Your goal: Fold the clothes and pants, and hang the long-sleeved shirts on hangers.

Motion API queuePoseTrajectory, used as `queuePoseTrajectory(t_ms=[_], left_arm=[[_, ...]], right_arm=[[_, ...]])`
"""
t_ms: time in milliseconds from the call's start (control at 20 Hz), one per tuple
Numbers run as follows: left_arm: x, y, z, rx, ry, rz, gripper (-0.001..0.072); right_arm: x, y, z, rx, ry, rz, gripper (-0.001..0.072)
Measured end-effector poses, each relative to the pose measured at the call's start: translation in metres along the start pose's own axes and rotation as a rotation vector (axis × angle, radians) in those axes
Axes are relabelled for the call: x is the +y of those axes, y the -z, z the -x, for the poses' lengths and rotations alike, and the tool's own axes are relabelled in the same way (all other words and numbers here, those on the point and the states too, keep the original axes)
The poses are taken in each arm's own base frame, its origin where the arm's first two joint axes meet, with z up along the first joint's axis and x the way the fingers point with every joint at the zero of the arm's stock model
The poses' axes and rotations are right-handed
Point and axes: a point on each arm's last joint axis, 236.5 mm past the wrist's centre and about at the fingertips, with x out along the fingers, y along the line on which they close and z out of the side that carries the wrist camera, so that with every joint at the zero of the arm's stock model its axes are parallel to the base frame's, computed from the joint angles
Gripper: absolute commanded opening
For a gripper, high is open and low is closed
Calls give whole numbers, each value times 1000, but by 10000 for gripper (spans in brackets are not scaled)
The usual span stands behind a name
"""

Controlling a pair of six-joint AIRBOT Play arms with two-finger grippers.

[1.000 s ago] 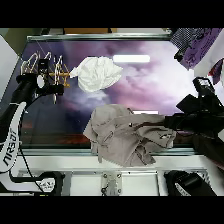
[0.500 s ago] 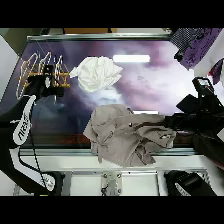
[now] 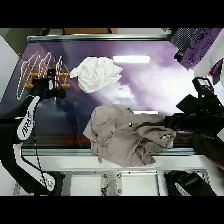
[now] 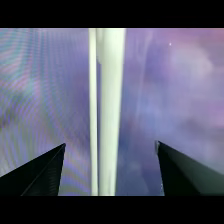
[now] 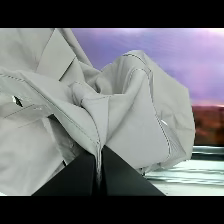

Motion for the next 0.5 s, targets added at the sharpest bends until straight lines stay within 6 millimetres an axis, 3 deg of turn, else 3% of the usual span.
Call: queuePoseTrajectory(t_ms=[50, 200, 500], left_arm=[[-1, 1, -1, 1, 4, 5, 256], [0, 4, -1, 17, -2, 3, 14], [6, -8, 14, 22, -11, 19, 13]], right_arm=[[0, 0, 0, 0, 0, 0, 16], [0, 0, 0, 0, 0, 0, 15], [0, 0, 0, 0, 0, 0, 16]])
